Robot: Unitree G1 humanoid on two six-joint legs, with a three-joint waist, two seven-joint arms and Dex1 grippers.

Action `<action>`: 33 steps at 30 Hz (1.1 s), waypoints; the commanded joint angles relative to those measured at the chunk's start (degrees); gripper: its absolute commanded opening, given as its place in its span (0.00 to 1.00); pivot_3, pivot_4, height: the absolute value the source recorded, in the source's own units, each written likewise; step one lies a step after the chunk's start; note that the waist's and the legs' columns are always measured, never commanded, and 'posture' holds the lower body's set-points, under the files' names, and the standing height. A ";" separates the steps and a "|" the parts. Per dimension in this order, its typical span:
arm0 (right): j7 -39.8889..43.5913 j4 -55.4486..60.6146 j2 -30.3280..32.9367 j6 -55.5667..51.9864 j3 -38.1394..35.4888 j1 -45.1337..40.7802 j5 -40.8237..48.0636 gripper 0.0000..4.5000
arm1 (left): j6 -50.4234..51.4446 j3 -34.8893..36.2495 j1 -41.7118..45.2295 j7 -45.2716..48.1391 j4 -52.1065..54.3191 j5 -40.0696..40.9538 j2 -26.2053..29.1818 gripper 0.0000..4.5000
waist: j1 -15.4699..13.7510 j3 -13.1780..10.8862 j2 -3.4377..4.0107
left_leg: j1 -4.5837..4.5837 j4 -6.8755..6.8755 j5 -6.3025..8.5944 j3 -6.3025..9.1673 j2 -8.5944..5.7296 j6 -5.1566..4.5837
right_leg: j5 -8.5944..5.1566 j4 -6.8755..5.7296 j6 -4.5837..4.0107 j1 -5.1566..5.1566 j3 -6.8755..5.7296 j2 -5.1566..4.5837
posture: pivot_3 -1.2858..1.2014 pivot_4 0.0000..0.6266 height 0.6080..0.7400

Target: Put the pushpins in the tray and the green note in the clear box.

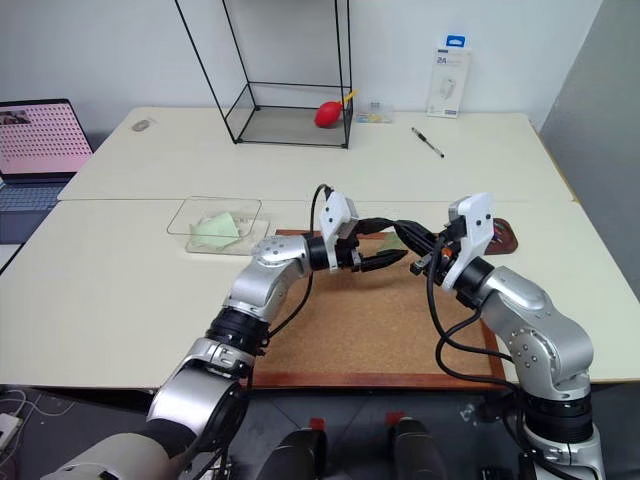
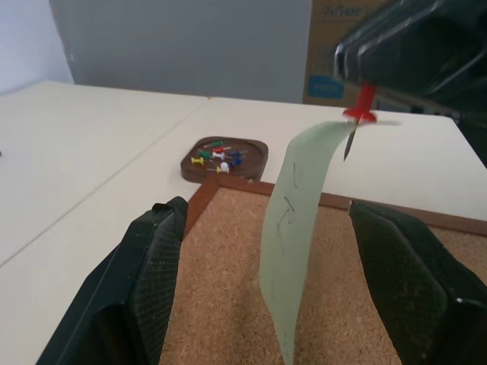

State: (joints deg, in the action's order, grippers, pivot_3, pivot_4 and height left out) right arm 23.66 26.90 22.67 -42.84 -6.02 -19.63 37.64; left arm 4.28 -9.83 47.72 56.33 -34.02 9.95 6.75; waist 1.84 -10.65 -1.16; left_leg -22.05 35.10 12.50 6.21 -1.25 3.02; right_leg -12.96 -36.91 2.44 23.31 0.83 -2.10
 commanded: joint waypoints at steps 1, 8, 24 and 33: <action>0.19 1.91 0.24 1.45 -0.29 -1.18 0.13 0.00 | -3.15 -1.09 3.39 1.52 -4.21 -1.79 -0.63 0.79 | -0.02 0.00 0.00 | 0.00 0.00 0.00 0.00 0.00 0.00 | 0.00 0.00 0.00 0.00 0.01 0.00 | 0.52 0.24 1.00; 0.24 2.03 0.25 1.70 -0.08 -1.10 -0.07 0.00 | -5.57 0.52 6.27 2.01 -10.08 -1.43 -1.97 0.59 | -0.03 0.00 -0.01 | -0.04 0.00 0.00 0.03 0.00 0.00 | 0.00 0.01 0.00 0.02 -0.03 0.00 | 0.52 0.24 1.00; 0.22 2.25 0.24 2.01 0.55 -0.69 -0.35 0.00 | -2.61 2.89 6.20 5.45 -10.11 0.72 -3.17 0.00 | -0.01 0.00 -0.01 | -0.04 0.00 0.00 0.03 0.00 0.00 | 0.00 0.00 0.00 0.03 -0.02 0.00 | 0.52 0.24 1.00; -1.30 2.23 -0.62 1.48 -1.03 -0.64 0.70 0.00 | -2.03 3.78 2.33 5.68 -7.31 1.51 -3.09 0.00 | 0.00 0.00 0.00 | -0.03 0.00 0.00 0.02 0.01 0.00 | 0.00 0.00 0.00 0.03 -0.01 0.00 | 0.52 0.24 1.00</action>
State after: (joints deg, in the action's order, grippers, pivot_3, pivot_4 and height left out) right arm 23.09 26.90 22.29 -41.92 -5.48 -19.72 37.23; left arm 2.21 -6.79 50.46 61.98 -44.32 10.36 3.79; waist 1.84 -10.65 -1.16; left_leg -22.08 35.10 12.50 6.23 -1.24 3.02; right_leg -12.96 -36.91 2.44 23.33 0.81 -2.10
